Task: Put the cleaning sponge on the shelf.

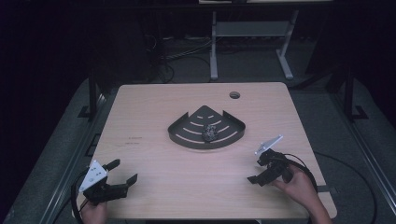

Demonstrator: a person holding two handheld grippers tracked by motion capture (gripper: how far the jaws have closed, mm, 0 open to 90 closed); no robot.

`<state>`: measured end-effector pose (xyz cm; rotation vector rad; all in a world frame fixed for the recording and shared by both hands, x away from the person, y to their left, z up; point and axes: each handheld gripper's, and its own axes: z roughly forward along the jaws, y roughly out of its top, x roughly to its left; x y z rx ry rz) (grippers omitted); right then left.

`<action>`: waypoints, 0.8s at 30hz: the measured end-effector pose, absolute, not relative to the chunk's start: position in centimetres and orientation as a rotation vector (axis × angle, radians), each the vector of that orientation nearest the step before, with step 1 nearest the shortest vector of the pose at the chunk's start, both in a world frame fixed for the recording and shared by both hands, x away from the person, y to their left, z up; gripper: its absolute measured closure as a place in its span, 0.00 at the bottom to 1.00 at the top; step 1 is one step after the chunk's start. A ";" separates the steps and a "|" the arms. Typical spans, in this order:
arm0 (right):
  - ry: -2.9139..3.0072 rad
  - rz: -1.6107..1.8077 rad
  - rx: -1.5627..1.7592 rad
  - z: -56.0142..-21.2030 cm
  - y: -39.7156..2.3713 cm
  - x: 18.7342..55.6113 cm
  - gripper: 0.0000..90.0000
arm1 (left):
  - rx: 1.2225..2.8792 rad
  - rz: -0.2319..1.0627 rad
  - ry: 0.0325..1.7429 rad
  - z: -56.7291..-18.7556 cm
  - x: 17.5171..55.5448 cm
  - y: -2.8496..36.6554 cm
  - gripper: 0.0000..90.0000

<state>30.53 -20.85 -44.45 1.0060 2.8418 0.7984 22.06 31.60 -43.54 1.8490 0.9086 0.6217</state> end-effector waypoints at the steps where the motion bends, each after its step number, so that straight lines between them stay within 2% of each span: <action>1: 2.841 0.802 1.007 -44.5 -20.9 30.4 0.18 | 1.848 0.621 0.909 -43.5 22.1 31.6 0.15; 24: 2.762 0.893 1.047 -45.4 -22.5 27.2 0.18 | 1.857 0.617 0.905 -43.6 22.3 31.3 0.15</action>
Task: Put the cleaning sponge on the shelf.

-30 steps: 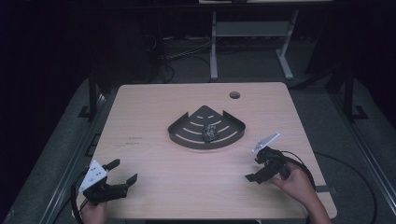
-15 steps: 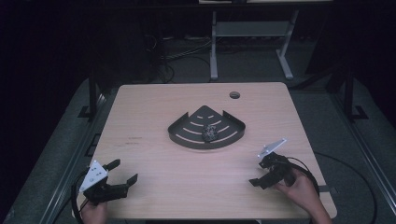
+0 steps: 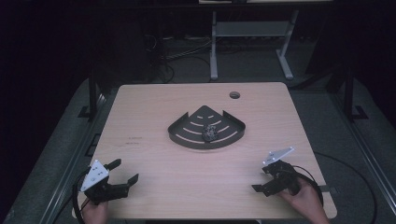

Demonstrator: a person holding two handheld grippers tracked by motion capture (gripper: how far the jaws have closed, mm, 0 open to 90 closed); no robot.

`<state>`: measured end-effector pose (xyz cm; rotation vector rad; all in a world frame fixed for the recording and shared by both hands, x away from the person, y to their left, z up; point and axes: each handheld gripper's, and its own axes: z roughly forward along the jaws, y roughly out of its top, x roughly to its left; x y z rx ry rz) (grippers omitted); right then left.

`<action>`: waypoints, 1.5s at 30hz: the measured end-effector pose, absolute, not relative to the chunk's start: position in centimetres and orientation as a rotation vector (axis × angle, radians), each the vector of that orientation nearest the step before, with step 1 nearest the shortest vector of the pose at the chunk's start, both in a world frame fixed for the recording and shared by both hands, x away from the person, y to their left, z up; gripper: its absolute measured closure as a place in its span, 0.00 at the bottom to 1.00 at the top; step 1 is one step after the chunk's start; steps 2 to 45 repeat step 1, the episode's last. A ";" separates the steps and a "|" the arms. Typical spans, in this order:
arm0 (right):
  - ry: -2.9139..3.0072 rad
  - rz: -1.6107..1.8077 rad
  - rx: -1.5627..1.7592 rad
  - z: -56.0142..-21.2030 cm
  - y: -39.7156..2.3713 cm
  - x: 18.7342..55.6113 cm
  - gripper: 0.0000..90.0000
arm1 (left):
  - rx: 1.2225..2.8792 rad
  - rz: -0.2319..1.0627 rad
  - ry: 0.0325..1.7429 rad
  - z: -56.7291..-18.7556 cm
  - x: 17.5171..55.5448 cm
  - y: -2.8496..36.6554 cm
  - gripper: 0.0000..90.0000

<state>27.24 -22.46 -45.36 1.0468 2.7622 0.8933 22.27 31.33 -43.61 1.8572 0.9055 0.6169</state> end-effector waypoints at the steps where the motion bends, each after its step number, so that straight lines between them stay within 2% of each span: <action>1: 2.758 0.894 1.046 -45.4 -22.5 27.1 0.18 | 1.858 0.614 0.904 -43.6 22.3 31.3 0.15; 45: 2.758 0.894 1.046 -45.4 -22.5 27.1 0.18 | 1.858 0.614 0.904 -43.6 22.3 31.3 0.15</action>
